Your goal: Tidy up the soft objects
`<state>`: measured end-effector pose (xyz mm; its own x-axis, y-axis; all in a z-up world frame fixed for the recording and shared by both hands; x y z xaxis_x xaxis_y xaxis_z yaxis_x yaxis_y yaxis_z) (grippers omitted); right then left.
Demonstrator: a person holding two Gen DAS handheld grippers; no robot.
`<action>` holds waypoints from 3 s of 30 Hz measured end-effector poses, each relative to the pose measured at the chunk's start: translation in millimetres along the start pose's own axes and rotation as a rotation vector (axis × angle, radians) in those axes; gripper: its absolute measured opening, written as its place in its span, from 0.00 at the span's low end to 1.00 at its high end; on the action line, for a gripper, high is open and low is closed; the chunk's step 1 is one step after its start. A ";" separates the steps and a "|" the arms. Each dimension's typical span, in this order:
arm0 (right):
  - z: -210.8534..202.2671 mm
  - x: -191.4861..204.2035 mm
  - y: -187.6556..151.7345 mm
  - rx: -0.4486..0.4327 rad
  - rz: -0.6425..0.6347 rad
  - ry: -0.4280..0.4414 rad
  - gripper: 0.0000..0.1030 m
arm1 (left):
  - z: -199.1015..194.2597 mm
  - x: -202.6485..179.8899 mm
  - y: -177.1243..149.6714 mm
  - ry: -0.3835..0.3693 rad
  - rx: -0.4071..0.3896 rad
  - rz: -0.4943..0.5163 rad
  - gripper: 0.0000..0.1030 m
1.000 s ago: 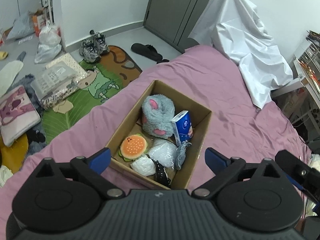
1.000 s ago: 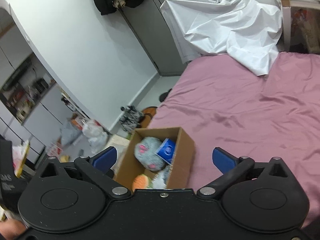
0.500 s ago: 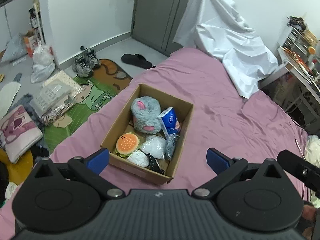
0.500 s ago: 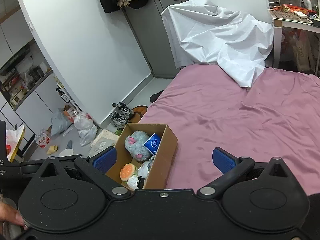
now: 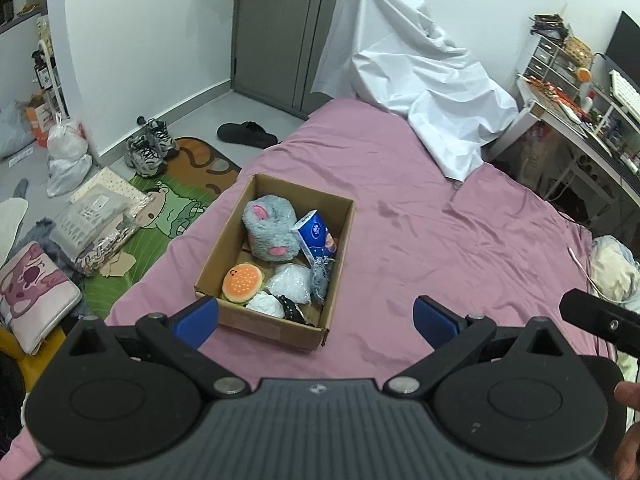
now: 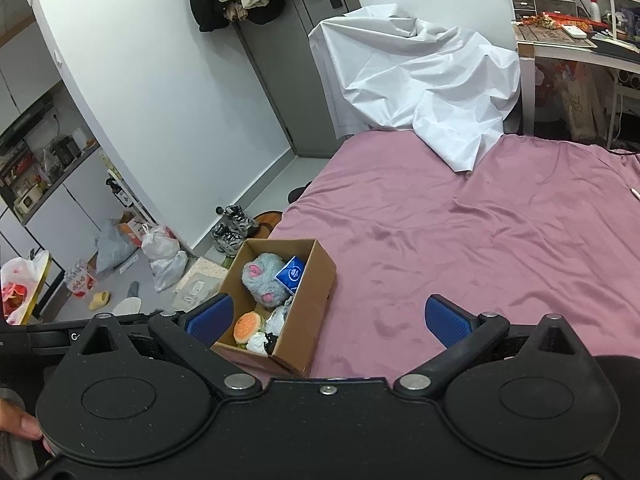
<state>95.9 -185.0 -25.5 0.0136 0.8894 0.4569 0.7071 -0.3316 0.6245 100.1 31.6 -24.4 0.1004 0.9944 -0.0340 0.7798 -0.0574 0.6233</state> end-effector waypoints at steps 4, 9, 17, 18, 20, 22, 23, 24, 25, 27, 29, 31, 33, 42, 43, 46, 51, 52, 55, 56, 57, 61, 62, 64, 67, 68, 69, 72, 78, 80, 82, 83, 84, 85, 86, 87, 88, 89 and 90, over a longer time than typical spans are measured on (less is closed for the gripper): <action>-11.1 -0.3 1.5 -0.008 -0.012 -0.004 1.00 | -8.8 -1.9 -2.9 -0.014 -0.013 0.016 1.00; -19.7 -2.1 -2.2 -0.005 -0.024 -0.003 1.00 | -22.0 -3.7 -6.2 -0.024 -0.035 0.036 1.00; -30.5 -0.3 -9.7 0.010 -0.050 0.005 1.00 | -36.4 -7.5 -13.8 -0.025 -0.053 0.067 1.00; -32.3 0.8 -10.9 0.009 -0.053 0.010 1.00 | -36.8 -8.2 -15.0 -0.023 -0.052 0.068 1.00; -34.5 1.8 -11.9 0.006 -0.059 0.016 1.00 | -38.4 -8.5 -18.0 -0.025 -0.051 0.068 1.00; -35.3 1.0 -12.6 0.007 -0.059 0.020 1.00 | -39.9 -8.7 -20.2 -0.021 -0.050 0.071 1.00; -35.8 0.5 -13.4 0.007 -0.057 0.021 1.00 | -40.6 -8.7 -21.0 -0.019 -0.050 0.072 1.00; -36.8 -0.4 -14.6 0.007 -0.054 0.022 1.00 | -41.5 -8.8 -21.6 -0.017 -0.051 0.073 1.00; -37.5 -0.9 -15.3 0.009 -0.052 0.022 1.00 | -41.8 -8.8 -21.8 -0.018 -0.052 0.073 1.00; -38.1 -1.5 -15.4 0.011 -0.048 0.020 1.00 | -42.2 -9.2 -22.3 -0.017 -0.053 0.075 1.00; -40.2 -1.0 -15.1 0.007 -0.048 0.021 1.00 | -43.6 -8.8 -22.8 -0.017 -0.053 0.076 1.00; -41.2 0.1 -14.5 0.003 -0.051 0.022 1.00 | -44.2 -8.8 -23.0 -0.016 -0.053 0.076 1.00; -42.3 0.8 -14.4 0.000 -0.055 0.023 1.00 | -44.7 -8.9 -23.5 -0.016 -0.053 0.077 1.00; -41.9 1.6 -16.2 0.006 -0.068 0.021 1.00 | -47.7 -8.7 -24.1 -0.014 -0.052 0.080 1.00; -41.8 1.9 -16.5 0.008 -0.069 0.020 1.00 | -47.6 -9.0 -24.1 -0.015 -0.052 0.079 1.00; -41.2 3.2 -17.4 0.012 -0.075 0.020 1.00 | -49.2 -8.4 -25.0 -0.009 -0.053 0.076 1.00; -41.5 4.8 -19.1 0.018 -0.087 0.024 1.00 | -49.3 -4.9 -25.8 -0.007 -0.047 0.070 1.00; -41.6 5.1 -19.3 0.019 -0.089 0.024 1.00 | -48.7 -3.8 -25.1 -0.006 -0.046 0.070 1.00; -41.3 5.1 -19.4 0.021 -0.087 0.023 1.00 | -47.6 -2.3 -24.7 -0.007 -0.043 0.071 1.00; -41.4 5.1 -19.6 0.021 -0.086 0.022 1.00 | -47.6 -2.6 -24.9 -0.006 -0.044 0.071 1.00; -41.1 5.4 -19.8 0.021 -0.085 0.021 1.00 | -47.7 -2.7 -24.9 -0.007 -0.044 0.071 1.00; -40.3 5.9 -19.5 0.022 -0.088 0.019 1.00 | -46.6 -3.0 -25.1 -0.007 -0.044 0.072 1.00; -40.2 5.9 -19.6 0.022 -0.087 0.018 1.00 | -46.4 -2.5 -25.2 -0.007 -0.043 0.071 1.00; -40.0 6.0 -19.5 0.023 -0.087 0.017 1.00 | -45.2 -2.4 -25.4 -0.007 -0.041 0.070 1.00; -39.6 6.1 -19.1 0.026 -0.089 0.017 1.00 | -44.5 -2.2 -25.8 -0.006 -0.040 0.071 1.00; -39.6 6.2 -19.1 0.026 -0.089 0.017 1.00 | -43.9 -2.0 -25.9 -0.006 -0.039 0.071 1.00; -39.6 6.2 -19.1 0.026 -0.089 0.018 1.00 | -43.8 -1.2 -26.1 -0.005 -0.039 0.070 1.00; -39.0 5.6 -19.4 0.029 -0.090 0.018 1.00 | -42.6 -0.9 -26.6 -0.003 -0.037 0.072 1.00; -38.5 5.2 -18.9 0.032 -0.090 0.019 1.00 | -42.2 -1.0 -26.9 -0.004 -0.037 0.073 1.00; -38.4 4.9 -19.0 0.032 -0.089 0.018 1.00 | -42.2 -1.2 -27.0 -0.004 -0.036 0.072 1.00; -38.7 5.1 -19.2 0.032 -0.087 0.018 1.00 | -41.5 -2.2 -27.5 -0.005 -0.035 0.074 1.00; -38.5 5.4 -19.2 0.032 -0.087 0.018 1.00 | -40.9 -2.4 -27.7 -0.005 -0.034 0.075 1.00; -38.4 5.3 -19.1 0.033 -0.088 0.017 1.00 | -40.7 -1.4 -28.2 -0.005 -0.032 0.076 1.00; -38.4 5.8 -19.2 0.033 -0.090 0.016 1.00 | -40.5 -2.4 -28.5 -0.005 -0.033 0.076 1.00; -38.4 5.9 -19.2 0.033 -0.089 0.017 1.00 | -40.6 -1.7 -28.8 -0.006 -0.034 0.076 1.00; -38.3 5.9 -19.3 0.033 -0.089 0.017 1.00 | -40.2 -1.5 -28.8 -0.007 -0.034 0.075 1.00; -38.3 5.8 -19.3 0.034 -0.089 0.016 1.00 | -40.3 -2.2 -28.4 -0.004 -0.032 0.074 1.00; -38.4 5.9 -19.4 0.033 -0.089 0.015 1.00 | -39.7 -2.0 -28.8 -0.005 -0.032 0.072 1.00; -38.6 6.0 -19.5 0.032 -0.090 0.015 1.00 | -38.6 -2.3 -29.4 -0.005 -0.030 0.071 1.00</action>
<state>54.9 -185.4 -10.5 -0.0610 0.9103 0.4094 0.7275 -0.2403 0.6427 53.1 34.5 -12.5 0.1579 0.9874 0.0070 0.7519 -0.1248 0.6474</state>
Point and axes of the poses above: each gripper's, at about its wrist camera, not at the fingertips, and z roughly the way its jaws point, x to its left, y to its top, the point moved 3 cm from there along z, roughly the way its jaws point, and after that the axes turned 11 degrees about z, right-handed, at the moved point
